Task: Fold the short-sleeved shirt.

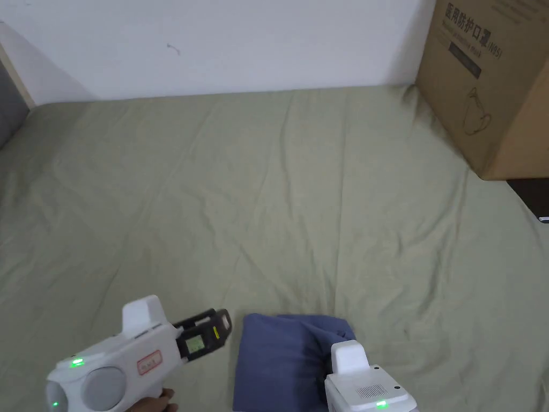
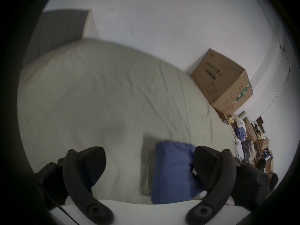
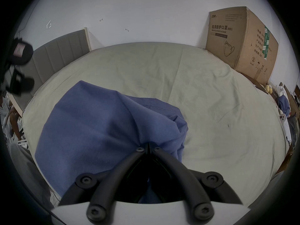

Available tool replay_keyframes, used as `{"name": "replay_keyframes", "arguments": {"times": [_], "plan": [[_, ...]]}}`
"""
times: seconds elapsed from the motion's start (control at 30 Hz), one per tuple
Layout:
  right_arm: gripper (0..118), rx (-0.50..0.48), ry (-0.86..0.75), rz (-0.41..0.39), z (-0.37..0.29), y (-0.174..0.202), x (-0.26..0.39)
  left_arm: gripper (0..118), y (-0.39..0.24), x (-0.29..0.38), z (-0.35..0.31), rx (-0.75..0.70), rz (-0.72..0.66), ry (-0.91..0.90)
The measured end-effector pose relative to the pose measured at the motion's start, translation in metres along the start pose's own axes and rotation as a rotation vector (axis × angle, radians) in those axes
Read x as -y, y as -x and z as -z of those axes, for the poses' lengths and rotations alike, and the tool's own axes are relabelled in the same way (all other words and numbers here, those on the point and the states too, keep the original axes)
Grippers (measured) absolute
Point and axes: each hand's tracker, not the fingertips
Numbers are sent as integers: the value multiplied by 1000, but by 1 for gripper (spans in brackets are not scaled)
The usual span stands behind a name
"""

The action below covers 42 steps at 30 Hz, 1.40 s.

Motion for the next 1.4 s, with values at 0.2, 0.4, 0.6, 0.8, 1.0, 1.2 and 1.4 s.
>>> {"name": "replay_keyframes", "arguments": {"times": [0.2,0.4,0.6,0.8,1.0,1.2,1.4], "plan": [[0,-8,-1,5,0,-3,1,112,-3,16,52,84,-22,224],[0,-29,-7,25,2,-9,4,42,-11,31,82,113,58,336],[0,-66,14,56,-3,-19,-6,18,-12,25,83,111,67,334],[0,-74,-125,76,-44,-37,-43,15,-10,2,56,129,78,267],[0,-24,-271,29,-83,-55,-92,15,41,-45,19,-25,137,187],[0,26,-345,-10,-99,-58,-124,15,133,-101,-30,-264,122,123],[0,68,-347,-26,-87,-50,-139,15,233,-152,-52,-474,84,110]]}}
